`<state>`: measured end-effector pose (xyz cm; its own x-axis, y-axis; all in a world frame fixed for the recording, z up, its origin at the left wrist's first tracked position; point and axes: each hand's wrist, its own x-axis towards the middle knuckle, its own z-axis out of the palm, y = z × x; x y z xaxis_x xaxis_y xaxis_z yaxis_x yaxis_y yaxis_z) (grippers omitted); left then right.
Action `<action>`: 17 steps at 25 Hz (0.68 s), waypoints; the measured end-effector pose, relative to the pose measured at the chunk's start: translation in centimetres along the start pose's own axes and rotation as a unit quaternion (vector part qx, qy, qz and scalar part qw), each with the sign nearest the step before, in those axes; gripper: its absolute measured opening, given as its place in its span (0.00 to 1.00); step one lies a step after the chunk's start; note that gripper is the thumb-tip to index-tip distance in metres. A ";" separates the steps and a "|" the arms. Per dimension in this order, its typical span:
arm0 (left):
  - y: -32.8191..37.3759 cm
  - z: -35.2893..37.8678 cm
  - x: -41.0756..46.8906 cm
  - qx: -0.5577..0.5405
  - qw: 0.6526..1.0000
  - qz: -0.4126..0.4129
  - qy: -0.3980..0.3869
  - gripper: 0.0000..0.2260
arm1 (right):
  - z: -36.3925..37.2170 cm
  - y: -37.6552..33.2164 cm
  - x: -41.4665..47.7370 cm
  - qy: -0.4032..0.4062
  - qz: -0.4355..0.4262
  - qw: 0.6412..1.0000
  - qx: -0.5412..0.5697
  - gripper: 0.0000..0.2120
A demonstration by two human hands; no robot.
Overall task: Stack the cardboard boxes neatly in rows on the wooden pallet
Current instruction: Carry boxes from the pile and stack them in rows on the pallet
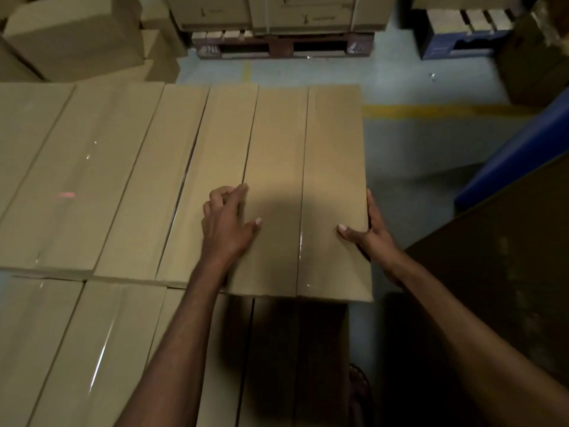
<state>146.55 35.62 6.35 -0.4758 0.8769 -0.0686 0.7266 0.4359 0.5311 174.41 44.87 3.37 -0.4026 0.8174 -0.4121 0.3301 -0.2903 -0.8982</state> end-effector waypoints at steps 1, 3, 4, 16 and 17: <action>-1.0 -0.2 -0.4 -0.012 1.000 -0.002 0.004 0.29 | 0.0 -0.1 -0.1 -0.002 0.004 1.000 -0.005 0.51; -3.2 -0.9 -1.1 -0.061 0.998 -0.004 -0.019 0.27 | 0.1 0.0 0.0 -0.002 0.011 1.000 -0.011 0.50; -4.2 -1.5 -1.4 -0.091 0.994 -0.001 -0.053 0.28 | 0.1 0.1 0.2 0.003 0.009 1.000 -0.012 0.50; -8.3 -3.9 -6.7 0.074 0.963 0.182 -0.181 0.45 | 3.3 -1.0 -2.0 0.135 0.012 0.990 -0.039 0.32; -8.6 -3.7 -6.7 0.070 0.965 0.186 -0.171 0.43 | 3.3 -1.2 -1.8 0.136 0.010 0.990 -0.037 0.32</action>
<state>141.68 25.22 5.37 0.0053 0.9831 -0.1831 0.8869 0.0800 0.4549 171.96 42.11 4.65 -0.1542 0.9182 -0.3649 0.4016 -0.2791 -0.8722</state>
